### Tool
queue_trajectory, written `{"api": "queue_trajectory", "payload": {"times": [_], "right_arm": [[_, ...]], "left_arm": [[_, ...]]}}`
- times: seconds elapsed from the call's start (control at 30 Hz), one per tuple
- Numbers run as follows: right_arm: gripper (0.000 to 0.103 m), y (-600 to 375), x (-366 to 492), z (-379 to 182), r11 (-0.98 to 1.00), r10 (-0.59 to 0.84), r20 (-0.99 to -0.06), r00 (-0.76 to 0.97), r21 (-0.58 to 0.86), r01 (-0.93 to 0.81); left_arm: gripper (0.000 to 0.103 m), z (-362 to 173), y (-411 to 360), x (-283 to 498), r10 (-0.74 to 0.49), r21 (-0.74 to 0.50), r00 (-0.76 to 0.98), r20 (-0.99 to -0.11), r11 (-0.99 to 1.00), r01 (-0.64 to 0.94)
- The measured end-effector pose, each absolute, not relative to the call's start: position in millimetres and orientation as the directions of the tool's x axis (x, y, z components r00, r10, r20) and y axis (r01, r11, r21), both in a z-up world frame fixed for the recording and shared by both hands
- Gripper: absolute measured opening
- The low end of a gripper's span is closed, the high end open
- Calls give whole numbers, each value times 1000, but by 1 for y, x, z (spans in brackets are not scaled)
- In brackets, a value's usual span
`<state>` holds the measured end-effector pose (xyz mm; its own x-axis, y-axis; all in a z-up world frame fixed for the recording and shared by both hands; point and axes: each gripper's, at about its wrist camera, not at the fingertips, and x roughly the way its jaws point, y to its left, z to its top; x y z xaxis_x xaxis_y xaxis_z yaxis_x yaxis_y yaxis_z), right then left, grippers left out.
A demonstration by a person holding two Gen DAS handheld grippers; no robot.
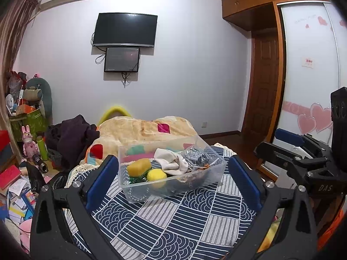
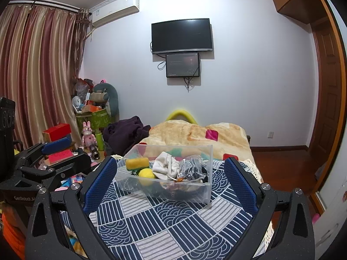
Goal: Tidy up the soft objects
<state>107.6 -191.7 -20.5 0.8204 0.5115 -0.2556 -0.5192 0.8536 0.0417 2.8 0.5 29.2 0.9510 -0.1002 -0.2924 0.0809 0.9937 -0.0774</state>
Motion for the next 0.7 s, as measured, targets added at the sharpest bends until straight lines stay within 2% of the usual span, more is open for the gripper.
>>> {"api": "queue_trajectory", "payload": {"times": [0.7], "right_arm": [[100,-191,106,-24,852,513,-278,812,54,-520]], "left_arm": [[103,30,4,5,-109,-102,949,-297,991,82]]}}
